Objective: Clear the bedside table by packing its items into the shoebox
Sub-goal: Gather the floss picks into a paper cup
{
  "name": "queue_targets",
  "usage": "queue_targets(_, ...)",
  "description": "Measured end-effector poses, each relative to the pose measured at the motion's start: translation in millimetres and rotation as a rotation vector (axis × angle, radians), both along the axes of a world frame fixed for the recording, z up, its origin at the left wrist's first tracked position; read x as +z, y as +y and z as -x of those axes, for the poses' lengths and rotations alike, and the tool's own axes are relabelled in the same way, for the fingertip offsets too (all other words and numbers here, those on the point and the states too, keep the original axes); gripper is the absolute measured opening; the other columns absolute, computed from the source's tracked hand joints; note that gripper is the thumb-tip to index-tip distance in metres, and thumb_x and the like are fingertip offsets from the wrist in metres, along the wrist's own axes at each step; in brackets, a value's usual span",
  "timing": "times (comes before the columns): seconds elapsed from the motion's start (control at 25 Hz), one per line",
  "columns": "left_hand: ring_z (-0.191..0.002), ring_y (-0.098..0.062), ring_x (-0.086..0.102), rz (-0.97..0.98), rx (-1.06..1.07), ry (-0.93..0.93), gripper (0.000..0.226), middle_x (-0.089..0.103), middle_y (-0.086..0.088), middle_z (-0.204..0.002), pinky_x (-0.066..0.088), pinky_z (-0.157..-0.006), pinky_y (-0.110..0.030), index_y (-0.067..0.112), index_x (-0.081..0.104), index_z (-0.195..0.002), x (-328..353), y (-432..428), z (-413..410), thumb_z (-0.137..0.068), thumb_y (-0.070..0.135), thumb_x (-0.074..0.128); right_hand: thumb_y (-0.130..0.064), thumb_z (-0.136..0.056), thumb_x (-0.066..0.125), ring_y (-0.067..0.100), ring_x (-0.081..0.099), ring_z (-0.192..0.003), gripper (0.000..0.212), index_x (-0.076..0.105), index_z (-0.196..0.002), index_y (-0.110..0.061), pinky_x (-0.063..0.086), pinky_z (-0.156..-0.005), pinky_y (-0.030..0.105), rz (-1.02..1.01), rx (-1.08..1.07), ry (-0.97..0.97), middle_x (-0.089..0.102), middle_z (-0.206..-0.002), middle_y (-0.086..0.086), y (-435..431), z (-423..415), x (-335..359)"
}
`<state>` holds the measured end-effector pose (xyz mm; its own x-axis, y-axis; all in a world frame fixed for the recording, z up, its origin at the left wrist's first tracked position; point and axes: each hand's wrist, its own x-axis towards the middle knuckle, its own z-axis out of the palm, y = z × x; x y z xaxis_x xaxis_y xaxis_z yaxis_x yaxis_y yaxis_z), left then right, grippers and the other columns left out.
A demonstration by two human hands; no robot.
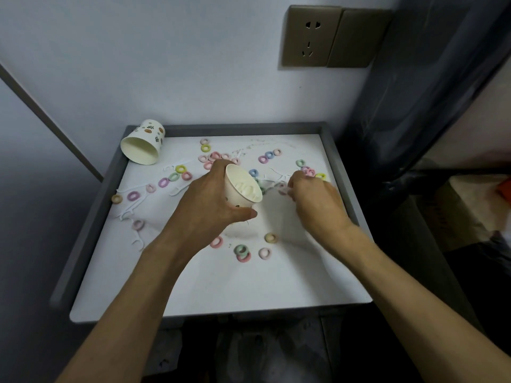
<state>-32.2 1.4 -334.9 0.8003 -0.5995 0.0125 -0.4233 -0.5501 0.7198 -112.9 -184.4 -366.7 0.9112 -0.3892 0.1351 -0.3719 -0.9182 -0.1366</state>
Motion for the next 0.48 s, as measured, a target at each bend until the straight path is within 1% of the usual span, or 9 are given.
queue_targets(0.08, -0.085, 0.011, 0.05, -0.005, -0.008, 0.002, 0.069, 0.055, 0.017, -0.101, 0.036, -0.061, -0.008, 0.036, 0.042, -0.118, 0, 0, 1, -0.067, 0.038, 0.087, -0.014, -0.096, 0.055, 0.028, 0.064, -0.081, 0.006, 0.058, -0.1, -0.015, 0.048, -0.066, 0.034, -0.207, -0.006, -0.125, 0.068, -0.091, 0.006, -13, -1, 15)
queue_targets(0.12, -0.085, 0.009, 0.05, -0.005, -0.009, 0.004, 0.068, 0.055, 0.017, -0.101, 0.038, -0.062, -0.011, 0.037, 0.041, -0.116, 0, -1, 1, -0.066, 0.038, 0.087, -0.018, -0.094, 0.058, 0.02, 0.064, -0.074, 0.002, 0.06, -0.095, -0.019, 0.051, -0.065, 0.033, -0.333, 0.029, -0.208, 0.068, -0.083, -0.003, -16, -1, 24)
queue_targets(0.16, -0.086, 0.006, 0.052, -0.004, -0.009, 0.006, 0.068, 0.056, 0.017, -0.101, 0.042, -0.063, -0.014, 0.037, 0.041, -0.115, 0, -2, 2, -0.066, 0.038, 0.088, -0.019, -0.091, 0.063, 0.01, 0.063, -0.065, 0.004, 0.063, -0.089, -0.023, 0.051, -0.062, 0.027, -0.429, 0.086, -0.279, 0.065, -0.073, -0.013, -14, -2, 34)
queue_targets(0.2, -0.086, 0.003, 0.054, -0.002, -0.01, 0.007, 0.066, 0.058, 0.017, -0.1, 0.046, -0.065, -0.02, 0.036, 0.043, -0.115, 0, -3, 3, -0.066, 0.038, 0.087, -0.02, -0.087, 0.068, 0.004, 0.06, -0.058, 0.008, 0.065, -0.084, -0.026, 0.048, -0.058, 0.019, -0.475, 0.159, -0.305, 0.06, -0.064, -0.019, -8, -3, 43)
queue_targets(0.24, -0.086, 0.0, 0.057, 0.006, -0.012, 0.014, 0.065, 0.061, 0.016, -0.099, 0.05, -0.067, -0.027, 0.035, 0.045, -0.115, 0, -4, 5, -0.065, 0.037, 0.087, -0.019, -0.083, 0.071, 0.002, 0.058, -0.056, 0.007, 0.069, -0.082, -0.026, 0.043, -0.058, 0.014, -0.487, 0.233, -0.294, 0.057, -0.06, -0.021, 2, -3, 50)
queue_targets(0.28, -0.086, -0.005, 0.06, 0.021, -0.017, 0.026, 0.064, 0.064, 0.014, -0.098, 0.052, -0.07, -0.033, 0.034, 0.047, -0.115, 1, -6, 7, -0.064, 0.036, 0.087, -0.018, -0.08, 0.073, 0.003, 0.055, -0.058, 0.006, 0.071, -0.082, -0.023, 0.04, -0.059, 0.012, -0.489, 0.301, -0.27, 0.057, -0.059, -0.019, 11, -4, 52)
queue_targets(0.36, -0.086, -0.007, 0.062, 0.057, -0.032, 0.049, 0.064, 0.066, 0.014, -0.095, 0.053, -0.074, -0.037, 0.036, 0.05, -0.115, 0, -9, 9, -0.063, 0.033, 0.086, -0.012, -0.077, 0.071, 0.003, 0.053, -0.067, 0.009, 0.071, -0.083, -0.019, 0.04, -0.062, 0.014, -0.538, 0.379, -0.242, 0.062, -0.069, -0.01, 24, -3, 52)
queue_targets(0.44, -0.087, -0.007, 0.063, 0.065, -0.032, 0.046, 0.065, 0.066, 0.015, -0.096, 0.053, -0.074, -0.037, 0.037, 0.05, -0.115, 0, -10, 10, -0.062, 0.034, 0.087, -0.01, -0.082, 0.069, 0.001, 0.06, -0.078, 0.015, 0.066, -0.092, -0.021, 0.045, -0.071, 0.016, -0.738, 0.349, -0.269, 0.067, -0.085, -0.008, 22, -3, 52)
queue_targets(0.48, -0.088, -0.008, 0.062, 0.056, -0.028, 0.033, 0.066, 0.065, 0.015, -0.097, 0.052, -0.072, -0.034, 0.036, 0.049, -0.115, 0, -9, 9, -0.062, 0.036, 0.087, -0.009, -0.085, 0.068, 0.003, 0.063, -0.083, 0.018, 0.064, -0.099, -0.02, 0.048, -0.075, 0.019, -0.847, 0.312, -0.285, 0.068, -0.092, -0.007, 16, -3, 52)
